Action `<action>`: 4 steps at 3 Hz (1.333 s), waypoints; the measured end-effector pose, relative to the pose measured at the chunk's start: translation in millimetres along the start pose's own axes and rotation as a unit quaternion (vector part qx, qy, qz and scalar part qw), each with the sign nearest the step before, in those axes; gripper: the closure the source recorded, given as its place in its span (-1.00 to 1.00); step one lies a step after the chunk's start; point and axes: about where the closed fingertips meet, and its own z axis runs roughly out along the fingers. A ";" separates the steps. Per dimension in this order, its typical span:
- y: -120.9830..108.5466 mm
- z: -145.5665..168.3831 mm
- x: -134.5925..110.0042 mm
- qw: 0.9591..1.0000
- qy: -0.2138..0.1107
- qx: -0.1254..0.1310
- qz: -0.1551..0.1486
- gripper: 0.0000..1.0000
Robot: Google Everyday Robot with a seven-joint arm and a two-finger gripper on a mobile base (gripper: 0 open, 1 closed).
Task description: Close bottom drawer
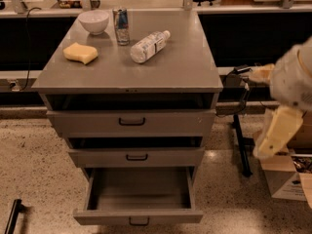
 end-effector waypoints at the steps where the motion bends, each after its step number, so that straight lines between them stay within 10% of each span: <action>1: 31.4 44.3 7.8 0.998 -0.062 0.001 -0.020 -1.00; 2: 21.9 47.0 7.2 0.995 -0.077 0.038 -0.043 -1.00; 4: 50.2 141.4 35.0 0.991 -0.126 -0.032 0.013 -1.00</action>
Offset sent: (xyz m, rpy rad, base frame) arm -0.0178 0.0086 -0.0464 0.0940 -0.0300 0.0584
